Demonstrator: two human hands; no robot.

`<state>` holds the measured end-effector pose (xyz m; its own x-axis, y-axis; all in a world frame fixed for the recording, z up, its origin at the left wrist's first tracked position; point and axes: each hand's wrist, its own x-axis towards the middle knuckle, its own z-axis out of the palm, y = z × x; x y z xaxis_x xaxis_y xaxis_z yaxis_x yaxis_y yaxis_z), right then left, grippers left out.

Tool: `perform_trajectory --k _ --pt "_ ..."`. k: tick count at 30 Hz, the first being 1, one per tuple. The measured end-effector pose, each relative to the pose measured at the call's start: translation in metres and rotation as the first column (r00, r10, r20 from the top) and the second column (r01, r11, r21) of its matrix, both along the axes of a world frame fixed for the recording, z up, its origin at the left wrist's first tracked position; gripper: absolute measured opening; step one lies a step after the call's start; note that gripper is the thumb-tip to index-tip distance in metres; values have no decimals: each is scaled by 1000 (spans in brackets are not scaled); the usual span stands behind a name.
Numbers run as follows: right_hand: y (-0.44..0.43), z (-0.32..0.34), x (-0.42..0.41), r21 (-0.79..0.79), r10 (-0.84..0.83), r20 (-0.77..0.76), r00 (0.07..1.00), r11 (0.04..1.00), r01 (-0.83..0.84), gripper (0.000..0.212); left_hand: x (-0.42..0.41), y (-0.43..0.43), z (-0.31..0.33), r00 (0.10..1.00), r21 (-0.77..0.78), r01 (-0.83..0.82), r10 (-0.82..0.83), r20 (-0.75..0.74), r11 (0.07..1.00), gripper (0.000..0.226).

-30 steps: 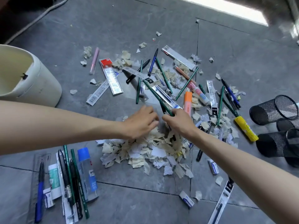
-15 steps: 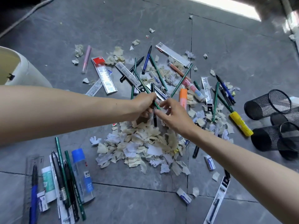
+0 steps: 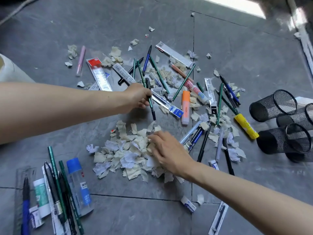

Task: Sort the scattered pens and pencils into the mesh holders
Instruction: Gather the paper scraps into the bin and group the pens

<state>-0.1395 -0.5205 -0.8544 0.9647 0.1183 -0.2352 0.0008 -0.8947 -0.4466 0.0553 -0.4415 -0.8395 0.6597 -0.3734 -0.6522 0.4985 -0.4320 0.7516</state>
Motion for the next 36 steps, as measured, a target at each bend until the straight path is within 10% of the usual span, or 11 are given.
perform_trajectory --k 10,20,28,32,36 --pt "-28 -5 44 -10 -338 -21 941 941 338 52 15 -5 -9 927 359 92 -212 309 929 29" --pt "-22 -12 56 3 -280 -113 953 959 282 61 -22 13 -3 505 494 207 -525 686 845 38" --pt "2 -4 -22 51 86 -103 991 995 -81 57 -85 87 -28 493 479 233 -528 692 846 41" --pt "-18 1 -35 28 -172 -15 985 985 172 56 -97 110 -39 611 546 301 -597 519 782 56" --pt "-45 2 -28 -35 -337 11 942 941 337 67 -125 115 -40 412 380 736 -816 406 561 68"
